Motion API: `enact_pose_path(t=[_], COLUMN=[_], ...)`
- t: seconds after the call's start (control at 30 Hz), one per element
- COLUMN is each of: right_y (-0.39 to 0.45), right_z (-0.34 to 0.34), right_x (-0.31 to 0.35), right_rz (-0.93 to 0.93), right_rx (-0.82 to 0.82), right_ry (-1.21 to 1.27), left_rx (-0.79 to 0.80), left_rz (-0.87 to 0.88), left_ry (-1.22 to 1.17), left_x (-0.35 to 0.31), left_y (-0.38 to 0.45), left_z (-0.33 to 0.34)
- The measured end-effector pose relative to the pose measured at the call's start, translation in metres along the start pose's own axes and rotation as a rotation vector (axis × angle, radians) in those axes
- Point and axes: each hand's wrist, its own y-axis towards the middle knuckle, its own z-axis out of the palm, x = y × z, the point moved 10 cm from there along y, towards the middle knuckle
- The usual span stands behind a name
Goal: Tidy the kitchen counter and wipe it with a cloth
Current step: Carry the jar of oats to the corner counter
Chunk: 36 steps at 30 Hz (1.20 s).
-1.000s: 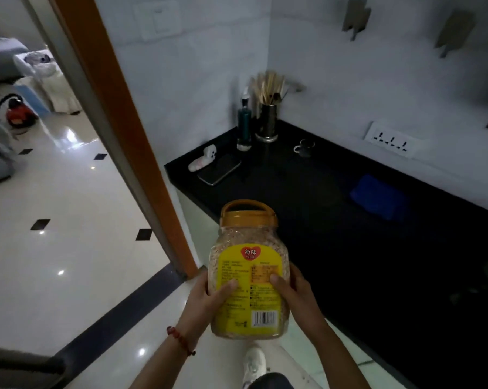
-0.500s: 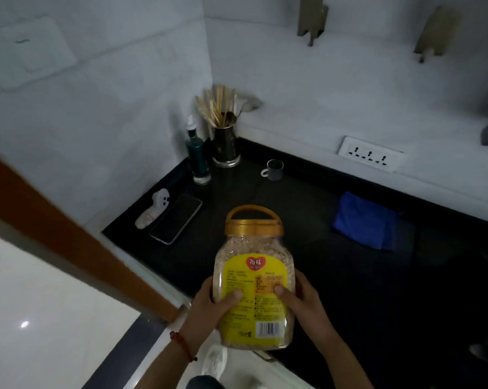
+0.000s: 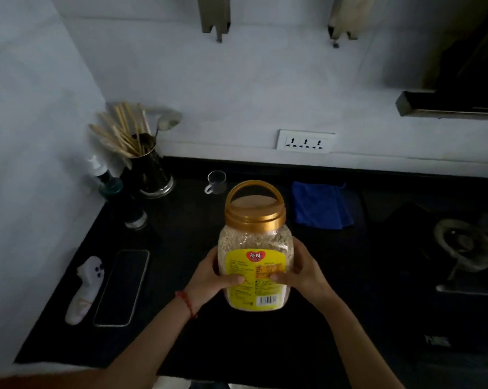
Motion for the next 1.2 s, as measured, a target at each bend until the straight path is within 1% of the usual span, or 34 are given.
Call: enact_pose_path(t=[0.1, 0.2, 0.3, 0.4, 0.5, 0.6, 0.67, 1.03, 1.2], right_y=[0.008, 0.012, 0.019, 0.030, 0.045, 0.062, 0.075, 0.146, 0.164], right_z=[0.003, 0.009, 0.008, 0.003, -0.003, -0.010, -0.012, -0.040, -0.048], right_x=[0.005, 0.002, -0.002, 0.000, 0.010, 0.007, 0.005, 0.027, 0.037], right_rz=[-0.044, -0.051, -0.039, -0.037, -0.090, -0.064, -0.039, -0.053, -0.058], right_rx=[-0.016, -0.037, -0.122, -0.200, -0.287, -0.384, -0.416, -0.431, -0.430], right_ry=[-0.085, -0.178, -0.265, -0.276, -0.292, -0.305, -0.311, -0.301, -0.330], left_rx=[0.056, 0.033, 0.039, 0.032, -0.043, -0.148, -0.187, -0.248, -0.286], left_rz=[0.014, 0.031, 0.092, 0.117, 0.127, 0.139, 0.141, 0.172, 0.181], left_ry=[0.055, 0.099, 0.191, 0.230, 0.202, 0.139, 0.123, 0.173, 0.206], left_x=[0.002, 0.009, 0.000, -0.013, -0.026, -0.036, -0.041, -0.070, -0.081], left_y=[0.013, 0.022, 0.031, 0.046, 0.060, 0.073, 0.083, 0.154, 0.170], left_z=[-0.005, -0.014, -0.016, -0.020, -0.025, -0.027, -0.026, -0.031, -0.031])
